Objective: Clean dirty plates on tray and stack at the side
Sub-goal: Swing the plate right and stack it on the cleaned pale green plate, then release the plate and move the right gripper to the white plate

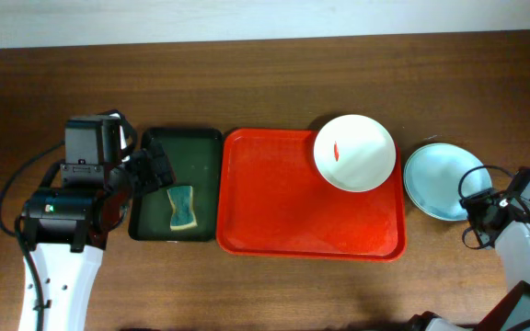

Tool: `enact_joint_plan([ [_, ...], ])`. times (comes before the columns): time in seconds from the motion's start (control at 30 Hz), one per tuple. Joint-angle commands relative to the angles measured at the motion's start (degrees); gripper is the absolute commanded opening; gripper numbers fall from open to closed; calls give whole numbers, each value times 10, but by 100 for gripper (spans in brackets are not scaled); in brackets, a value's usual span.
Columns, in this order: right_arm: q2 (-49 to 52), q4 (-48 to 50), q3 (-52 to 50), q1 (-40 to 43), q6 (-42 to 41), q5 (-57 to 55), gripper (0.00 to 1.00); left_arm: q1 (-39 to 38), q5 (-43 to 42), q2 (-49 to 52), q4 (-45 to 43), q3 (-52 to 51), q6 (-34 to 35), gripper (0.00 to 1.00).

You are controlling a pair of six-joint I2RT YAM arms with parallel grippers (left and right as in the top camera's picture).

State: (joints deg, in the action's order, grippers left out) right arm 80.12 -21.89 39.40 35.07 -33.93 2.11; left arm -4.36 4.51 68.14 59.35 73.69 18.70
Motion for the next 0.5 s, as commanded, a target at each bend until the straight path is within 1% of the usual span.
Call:
enact_joint_plan([
  [0.0, 7, -2, 4, 1, 70, 95, 66, 1, -2, -7, -1, 5, 6, 99],
  [0.07, 7, -17, 19, -3, 79, 97, 65, 1, -2, -7, -1, 5, 6, 99],
  [0.1, 7, -38, 38, -17, 89, 97, 62, 1, -2, -7, -1, 5, 6, 99],
  [0.13, 7, -56, 60, -35, 100, 94, 59, 1, -2, -7, -1, 5, 6, 99],
  [0.17, 7, -88, 92, -63, 103, 65, 59, 1, -2, -7, -1, 5, 6, 99],
  [0.23, 8, -124, 146, -113, 142, 37, 58, 1, -2, -7, -1, 5, 6, 99],
  [0.27, 12, -151, 182, -143, 163, 30, 58, 1, -2, -7, -1, 5, 6, 99],
  [0.33, 38, -230, 275, -200, 217, 21, 54, 1, -2, -7, -1, 5, 6, 99],
  [0.4, 91, -330, 381, -240, 246, 21, 49, 1, -2, -7, -1, 5, 6, 99],
  [0.47, 160, -436, 498, -261, 257, 21, 44, 1, -2, -7, -1, 5, 6, 99],
])
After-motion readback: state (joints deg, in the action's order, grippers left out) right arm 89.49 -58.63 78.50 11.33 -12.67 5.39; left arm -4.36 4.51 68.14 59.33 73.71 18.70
